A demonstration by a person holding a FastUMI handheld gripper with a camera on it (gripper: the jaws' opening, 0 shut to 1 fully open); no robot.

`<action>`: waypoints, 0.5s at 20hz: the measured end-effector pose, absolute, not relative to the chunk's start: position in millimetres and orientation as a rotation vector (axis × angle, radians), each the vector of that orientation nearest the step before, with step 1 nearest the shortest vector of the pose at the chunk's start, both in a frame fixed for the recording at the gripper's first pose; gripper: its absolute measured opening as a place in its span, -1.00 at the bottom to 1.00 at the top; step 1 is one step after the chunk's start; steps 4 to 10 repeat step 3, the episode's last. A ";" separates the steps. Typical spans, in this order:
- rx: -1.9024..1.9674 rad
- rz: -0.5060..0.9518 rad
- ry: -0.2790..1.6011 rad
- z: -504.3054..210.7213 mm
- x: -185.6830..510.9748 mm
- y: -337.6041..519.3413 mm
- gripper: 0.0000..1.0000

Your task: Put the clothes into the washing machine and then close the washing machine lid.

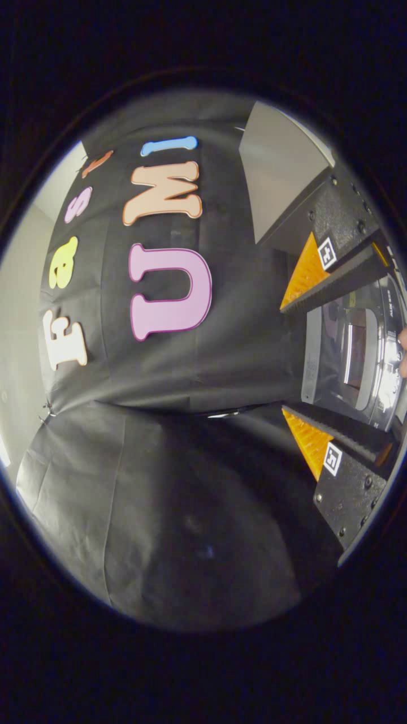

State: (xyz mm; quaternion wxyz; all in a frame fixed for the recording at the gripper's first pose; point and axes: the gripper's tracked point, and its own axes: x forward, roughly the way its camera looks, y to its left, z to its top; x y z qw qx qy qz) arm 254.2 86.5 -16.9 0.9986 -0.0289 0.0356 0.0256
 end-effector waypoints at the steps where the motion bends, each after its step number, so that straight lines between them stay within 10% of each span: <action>1: -0.062 0.048 0.061 -15.4 247.4 85.5 0.90; 10: -0.067 0.045 0.051 -12.2 234.5 82.8 0.90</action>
